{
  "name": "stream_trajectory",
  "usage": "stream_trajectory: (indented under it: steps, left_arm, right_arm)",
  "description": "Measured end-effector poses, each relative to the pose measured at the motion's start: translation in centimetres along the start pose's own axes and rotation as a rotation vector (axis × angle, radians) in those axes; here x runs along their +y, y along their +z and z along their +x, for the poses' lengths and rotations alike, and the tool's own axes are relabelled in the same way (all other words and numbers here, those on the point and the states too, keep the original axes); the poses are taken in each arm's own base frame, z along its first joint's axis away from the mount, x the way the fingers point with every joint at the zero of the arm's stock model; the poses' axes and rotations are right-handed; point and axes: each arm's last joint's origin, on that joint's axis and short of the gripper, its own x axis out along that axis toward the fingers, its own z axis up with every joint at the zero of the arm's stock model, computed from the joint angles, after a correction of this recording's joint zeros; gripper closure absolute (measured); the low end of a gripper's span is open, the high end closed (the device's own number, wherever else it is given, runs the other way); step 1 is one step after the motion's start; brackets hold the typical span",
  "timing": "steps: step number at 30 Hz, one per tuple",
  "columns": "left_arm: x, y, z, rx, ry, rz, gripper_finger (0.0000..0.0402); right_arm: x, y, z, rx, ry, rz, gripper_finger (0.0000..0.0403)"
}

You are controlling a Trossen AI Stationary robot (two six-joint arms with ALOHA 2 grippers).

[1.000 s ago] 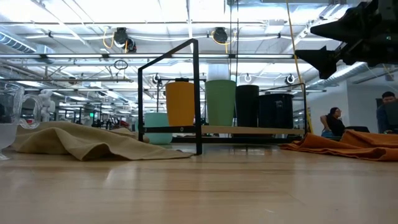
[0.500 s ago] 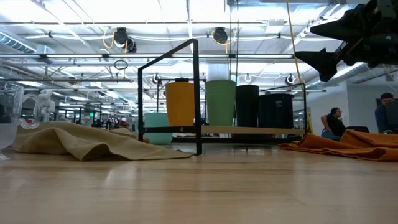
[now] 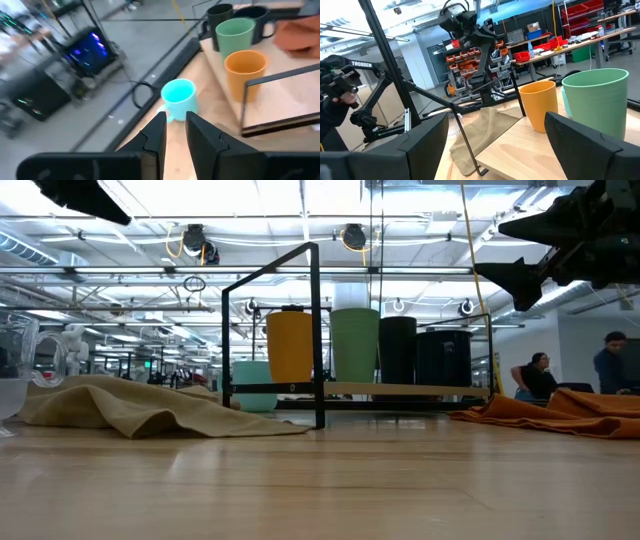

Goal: Stack small to large cups/mugs on shelf
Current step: Put the light blue mug on the shelf

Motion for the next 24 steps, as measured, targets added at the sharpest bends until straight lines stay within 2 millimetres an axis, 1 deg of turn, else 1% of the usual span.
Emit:
stream_trajectory:
  steps: [2, 4, 7, 10, 13, 16, 20, 24]
  left_arm:
    - [-0.4, -0.6, 0.6, 0.001, 0.044, 0.037, 0.0327]
    - [-0.8, -0.8, 1.1, 0.004, 0.064, 0.019, 0.0327]
    - [-1.6, -1.0, 2.0, 0.017, 0.045, 0.012, 0.0327]
    - [-2.6, -0.9, 3.3, -0.024, 0.034, 0.043, 0.0327]
    - [-3.2, -0.7, 4.5, -0.06, 0.001, 0.089, 0.0327]
    - [-2.9, -0.7, 5.8, -0.066, -0.002, 0.099, 0.0327]
    - [-1.6, -1.1, 7.5, -0.022, 0.011, 0.095, 0.0327]
    - [-0.5, -0.4, 9.3, -0.069, -0.099, 0.051, 0.0327]
  right_arm:
    - [0.0, 0.0, 0.0, 0.0, 0.0, 0.0, 0.008]
    - [0.0, 0.0, 0.0, 0.0, 0.0, 0.0, 0.008]
    - [0.0, 0.0, 0.0, 0.0, 0.0, -0.005, 0.008]
    - [0.0, 0.0, 0.0, 0.0, 0.0, -0.007, 0.008]
    - [0.0, 0.0, 0.0, 0.0, 0.0, -0.008, 0.008]
    - [0.0, 0.0, 0.0, 0.001, 0.0, -0.007, 0.008]
    - [0.0, -0.1, 0.0, 0.009, -0.003, 0.01, 0.008]
    - [-0.1, -0.4, 0.0, 0.036, -0.012, 0.017, 0.008]
